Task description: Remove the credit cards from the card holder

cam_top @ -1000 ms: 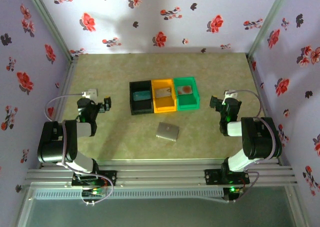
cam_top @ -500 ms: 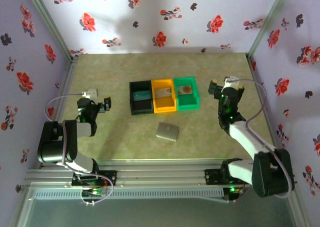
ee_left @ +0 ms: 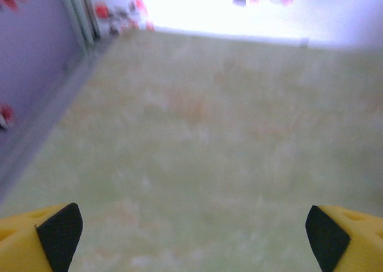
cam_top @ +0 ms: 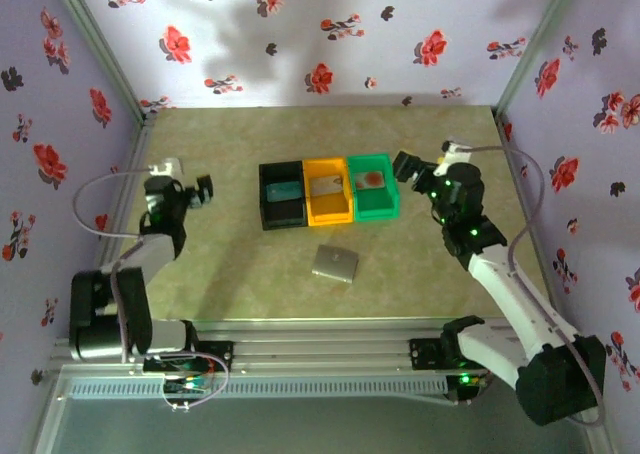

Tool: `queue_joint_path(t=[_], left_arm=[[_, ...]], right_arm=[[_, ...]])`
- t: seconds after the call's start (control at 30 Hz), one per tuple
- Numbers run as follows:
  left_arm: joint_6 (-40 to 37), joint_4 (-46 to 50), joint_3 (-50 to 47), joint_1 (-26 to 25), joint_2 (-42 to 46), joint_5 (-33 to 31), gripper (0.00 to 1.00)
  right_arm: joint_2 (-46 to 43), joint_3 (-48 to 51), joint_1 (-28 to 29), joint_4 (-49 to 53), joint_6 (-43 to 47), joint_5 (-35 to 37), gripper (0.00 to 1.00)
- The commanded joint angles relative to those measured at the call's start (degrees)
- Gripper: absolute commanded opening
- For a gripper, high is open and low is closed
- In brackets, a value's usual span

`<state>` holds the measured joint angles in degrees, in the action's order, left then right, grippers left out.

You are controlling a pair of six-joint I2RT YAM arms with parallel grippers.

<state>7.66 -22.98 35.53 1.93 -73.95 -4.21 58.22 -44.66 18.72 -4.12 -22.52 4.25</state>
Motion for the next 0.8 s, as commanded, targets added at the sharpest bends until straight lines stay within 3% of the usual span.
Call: queue_joint_path(t=[0.0, 0.17, 0.3, 0.4, 0.77], left_arm=[[11.21, 19.82, 8.42, 0.97, 7.97, -0.25, 1.0], [19.72, 35.56, 17.96, 0.49, 11.51, 10.76, 1.0], [23.14, 37.54, 17.4, -2.36, 15.5, 17.03, 1.0], [26.67, 39.5, 14.94, -7.16, 18.57, 15.3, 1.0], [37.05, 41.58, 2.82, -34.38, 22.49, -5.18, 1.0]], right_arm=[[1.69, -1.44, 5.19, 9.54, 1.98, -0.04, 0.99], [5.15, -1.93, 14.04, 16.93, 2.72, 6.19, 0.97], [9.66, -2.61, 21.29, 21.75, 4.22, 11.19, 0.92], [12.22, -2.12, 25.32, 23.15, 3.43, 12.1, 0.86], [22.01, -1.6, 33.87, 22.49, 0.81, 7.59, 0.75]])
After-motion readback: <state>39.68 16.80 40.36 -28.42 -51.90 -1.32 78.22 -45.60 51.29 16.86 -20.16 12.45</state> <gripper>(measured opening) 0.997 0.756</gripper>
